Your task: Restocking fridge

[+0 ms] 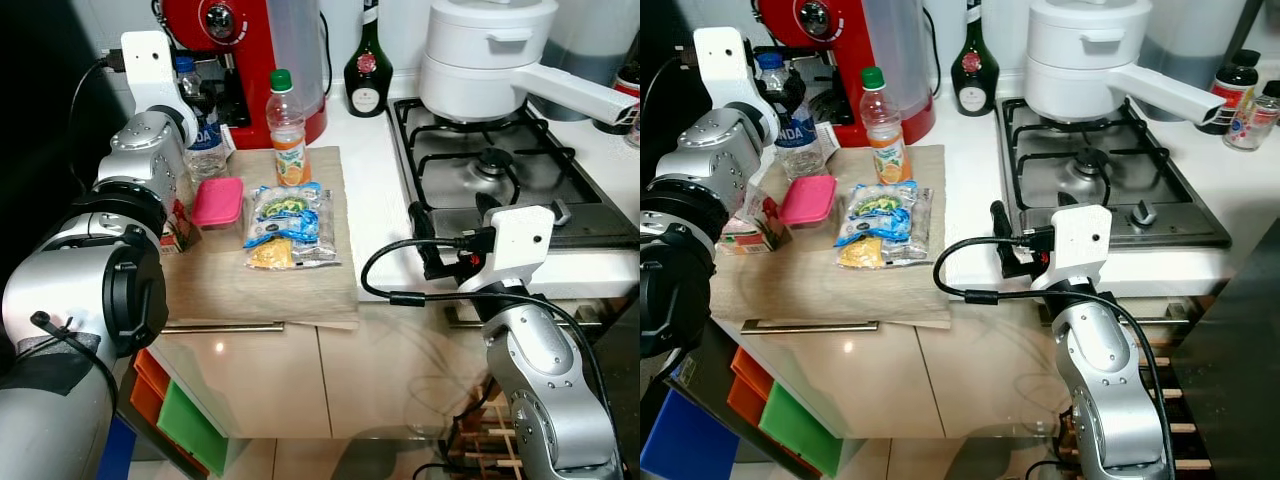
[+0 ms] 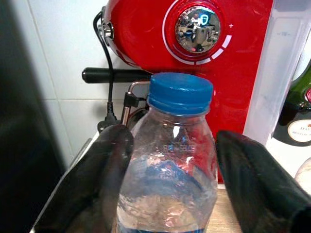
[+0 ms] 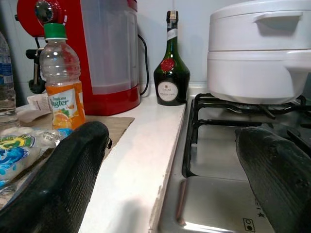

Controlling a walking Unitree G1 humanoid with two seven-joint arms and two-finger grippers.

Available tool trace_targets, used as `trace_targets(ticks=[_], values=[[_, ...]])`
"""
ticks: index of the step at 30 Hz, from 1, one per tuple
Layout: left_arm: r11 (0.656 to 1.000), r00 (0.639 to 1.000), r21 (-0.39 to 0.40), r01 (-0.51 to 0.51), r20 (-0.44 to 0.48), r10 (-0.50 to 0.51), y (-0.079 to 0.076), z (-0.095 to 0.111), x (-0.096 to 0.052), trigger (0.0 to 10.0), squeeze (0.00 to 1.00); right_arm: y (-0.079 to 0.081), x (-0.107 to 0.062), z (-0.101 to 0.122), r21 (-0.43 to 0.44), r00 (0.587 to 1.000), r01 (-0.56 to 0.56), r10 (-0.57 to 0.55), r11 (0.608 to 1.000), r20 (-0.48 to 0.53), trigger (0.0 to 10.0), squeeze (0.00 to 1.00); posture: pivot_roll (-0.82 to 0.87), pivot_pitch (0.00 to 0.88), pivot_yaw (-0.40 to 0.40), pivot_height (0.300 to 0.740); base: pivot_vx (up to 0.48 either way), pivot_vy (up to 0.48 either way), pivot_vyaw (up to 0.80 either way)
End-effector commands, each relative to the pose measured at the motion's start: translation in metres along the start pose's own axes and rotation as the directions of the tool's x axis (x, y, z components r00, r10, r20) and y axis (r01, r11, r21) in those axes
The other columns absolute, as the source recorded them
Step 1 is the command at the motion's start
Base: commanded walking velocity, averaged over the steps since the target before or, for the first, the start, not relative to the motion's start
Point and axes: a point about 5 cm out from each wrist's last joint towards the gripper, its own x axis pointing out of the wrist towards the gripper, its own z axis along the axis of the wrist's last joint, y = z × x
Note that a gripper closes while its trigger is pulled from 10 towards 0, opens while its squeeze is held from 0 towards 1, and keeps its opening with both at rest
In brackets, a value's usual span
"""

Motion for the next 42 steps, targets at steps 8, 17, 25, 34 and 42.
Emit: trace_targets(ticks=[8,17,25,34,42], values=[[1.0,1.0,-0.017,0.001,-0.012,-0.001,0.006,0.0,0.0,0.0,0.0,0.006,0.004,-0.002,0.03,1.0,-0.018,0.018,0.999,-0.008,10.0,0.0,-0.29,0.041,0.123,0.74,0.0,0.0,0.0],[0.998,0.999,-0.055,0.03,0.046,-0.028,0.004,0.015,0.001,0.0,0.0,0.008,0.01,-0.004,0.033,1.0,-0.028,0.028,0.999,-0.005,10.0,0.0,-0.28,0.011,0.119,0.74,0.0,0.0,0.0],[0.993,0.974,-0.017,0.118,0.195,-0.113,-0.007,0.056,0.001,0.0,0.0,0.01,0.018,-0.007,0.042,1.0,-0.029,0.029,0.999,0.009,10.0,0.0,-0.25,0.0,0.115,0.74,0.0,0.0,0.0],[0.976,0.913,0.091,0.198,0.346,-0.217,-0.018,0.103,-0.006,0.0,0.0,0.034,0.031,0.014,0.142,0.971,-0.229,0.216,0.963,0.099,10.0,0.0,-0.21,0.0,0.113,0.74,0.0,0.0,0.0],[0.947,0.835,0.158,0.281,0.445,-0.322,-0.024,0.136,-0.015,0.0,0.0,0.054,0.039,0.019,0.297,0.911,-0.412,0.393,0.862,0.125,10.0,0.0,-0.18,0.0,0.112,0.74,0.0,0.0,0.0]])
